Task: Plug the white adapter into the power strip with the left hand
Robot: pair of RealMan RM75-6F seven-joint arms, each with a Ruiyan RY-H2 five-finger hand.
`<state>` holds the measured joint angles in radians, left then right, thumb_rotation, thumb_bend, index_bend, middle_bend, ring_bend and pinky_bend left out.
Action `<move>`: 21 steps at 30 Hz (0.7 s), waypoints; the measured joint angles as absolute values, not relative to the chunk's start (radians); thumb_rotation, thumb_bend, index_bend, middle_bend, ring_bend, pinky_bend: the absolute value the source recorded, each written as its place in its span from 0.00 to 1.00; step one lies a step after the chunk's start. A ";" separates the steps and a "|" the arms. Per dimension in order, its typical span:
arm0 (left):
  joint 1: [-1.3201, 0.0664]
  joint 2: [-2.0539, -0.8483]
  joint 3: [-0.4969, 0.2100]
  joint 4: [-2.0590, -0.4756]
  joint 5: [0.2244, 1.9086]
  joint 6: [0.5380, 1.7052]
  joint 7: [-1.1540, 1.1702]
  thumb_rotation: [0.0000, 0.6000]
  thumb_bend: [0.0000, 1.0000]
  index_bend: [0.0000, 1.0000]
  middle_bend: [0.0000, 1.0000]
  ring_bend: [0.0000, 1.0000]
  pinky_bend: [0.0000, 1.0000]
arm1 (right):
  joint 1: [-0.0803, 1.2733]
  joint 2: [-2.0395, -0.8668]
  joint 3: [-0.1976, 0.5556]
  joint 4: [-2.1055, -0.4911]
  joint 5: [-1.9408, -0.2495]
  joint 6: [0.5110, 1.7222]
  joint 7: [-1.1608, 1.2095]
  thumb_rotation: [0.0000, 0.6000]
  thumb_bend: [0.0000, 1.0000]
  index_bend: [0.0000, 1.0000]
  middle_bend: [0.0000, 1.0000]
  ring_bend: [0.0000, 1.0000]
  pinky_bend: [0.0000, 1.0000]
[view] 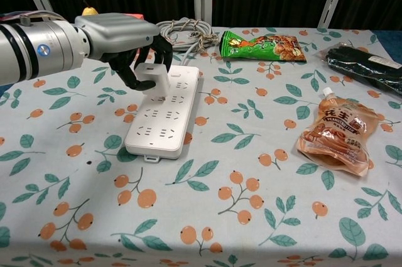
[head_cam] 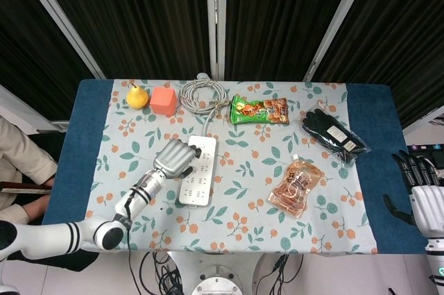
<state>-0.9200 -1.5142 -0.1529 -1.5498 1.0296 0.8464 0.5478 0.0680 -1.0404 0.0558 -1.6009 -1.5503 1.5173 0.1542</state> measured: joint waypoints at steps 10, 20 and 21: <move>-0.932 -1.505 -0.139 -1.566 1.000 0.857 0.569 1.00 0.45 0.65 0.74 0.57 0.53 | 0.068 -1.042 0.056 -1.597 -1.550 1.515 0.158 1.00 0.28 0.00 0.03 0.00 0.00; -0.942 -1.506 -0.127 -1.566 0.974 0.872 0.585 1.00 0.45 0.65 0.74 0.57 0.53 | 0.066 -1.043 0.056 -1.594 -1.551 1.518 0.162 1.00 0.28 0.00 0.03 0.00 0.00; -0.943 -1.506 -0.126 -1.566 0.972 0.873 0.586 1.00 0.45 0.65 0.74 0.57 0.53 | 0.066 -1.043 0.056 -1.594 -1.551 1.518 0.162 1.00 0.28 0.00 0.03 0.00 0.00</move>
